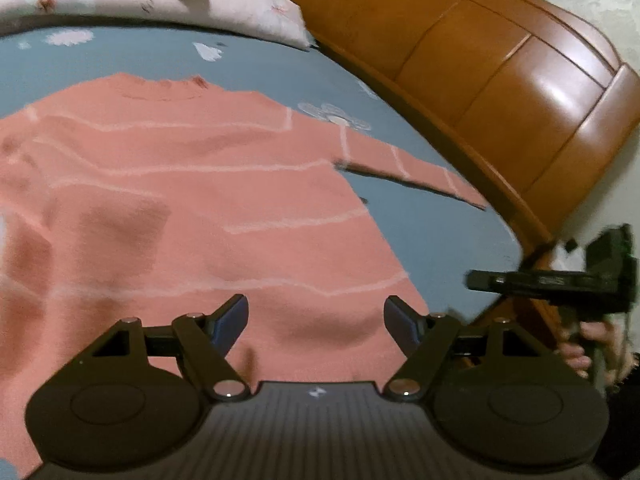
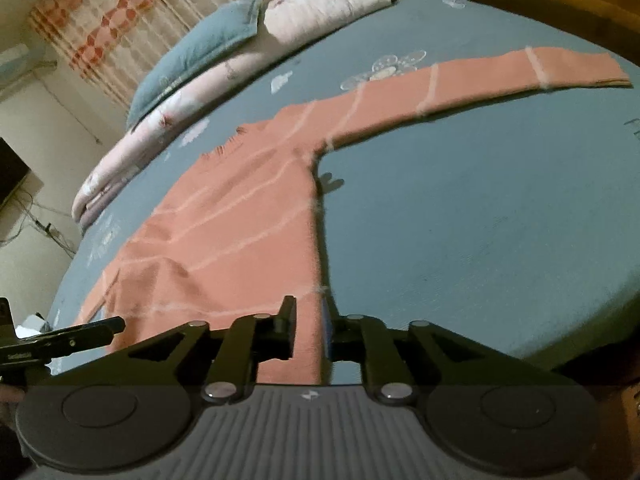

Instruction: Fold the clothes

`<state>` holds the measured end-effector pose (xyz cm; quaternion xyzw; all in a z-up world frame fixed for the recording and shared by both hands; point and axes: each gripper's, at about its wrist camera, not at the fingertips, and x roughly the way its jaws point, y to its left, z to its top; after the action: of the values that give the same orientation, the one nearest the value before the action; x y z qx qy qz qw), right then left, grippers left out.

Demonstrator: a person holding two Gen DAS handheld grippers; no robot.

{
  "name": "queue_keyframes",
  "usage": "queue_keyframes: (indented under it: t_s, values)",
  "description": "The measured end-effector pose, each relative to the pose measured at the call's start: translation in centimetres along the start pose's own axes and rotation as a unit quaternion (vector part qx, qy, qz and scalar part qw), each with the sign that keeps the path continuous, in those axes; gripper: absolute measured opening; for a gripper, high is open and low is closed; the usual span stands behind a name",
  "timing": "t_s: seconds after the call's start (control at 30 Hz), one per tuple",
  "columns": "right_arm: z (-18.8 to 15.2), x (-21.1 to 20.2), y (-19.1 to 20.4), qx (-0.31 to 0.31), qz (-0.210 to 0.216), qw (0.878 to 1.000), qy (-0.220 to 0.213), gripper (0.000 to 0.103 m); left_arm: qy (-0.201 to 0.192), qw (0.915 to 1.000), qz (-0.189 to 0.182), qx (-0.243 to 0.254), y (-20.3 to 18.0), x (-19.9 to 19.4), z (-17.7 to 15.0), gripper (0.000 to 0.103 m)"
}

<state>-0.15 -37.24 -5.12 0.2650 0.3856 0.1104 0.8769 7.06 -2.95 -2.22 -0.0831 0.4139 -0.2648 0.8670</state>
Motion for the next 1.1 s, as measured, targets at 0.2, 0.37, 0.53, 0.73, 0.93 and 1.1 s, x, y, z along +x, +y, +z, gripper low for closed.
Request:
queue_keyframes:
  t_s: [0.2,0.37,0.53,0.73,0.93,1.1]
  values:
    - [-0.6,-2.3,2.0,-0.018,0.024,0.999,-0.028,0.035,-0.018,0.9983,0.044,0.033,-1.7,-3.4,1.1,0.075]
    - [-0.8,-4.3,3.2,-0.029,0.051,0.997,-0.053,0.044,-0.035,0.9929,0.079,0.082,-4.5,-6.0,2.3,0.076]
    - [-1.1,-5.3,3.4,-0.024,0.078,0.995,-0.062,0.048,-0.054,0.9883,0.093,0.108,-7.2,-7.8,3.7,0.078]
    - [-1.6,-4.9,3.5,-0.025,0.115,0.992,-0.055,0.049,-0.063,0.9833,0.109,0.132,-9.9,-8.8,4.0,0.080]
    - [-2.7,-3.9,3.8,-0.036,0.139,0.989,-0.040,0.050,-0.021,0.9856,0.118,0.119,-10.3,-7.0,3.1,0.082]
    - [-3.3,-3.7,4.5,-0.044,0.153,0.986,-0.043,0.051,0.009,0.9857,0.125,0.112,-10.5,-5.2,2.7,0.082]
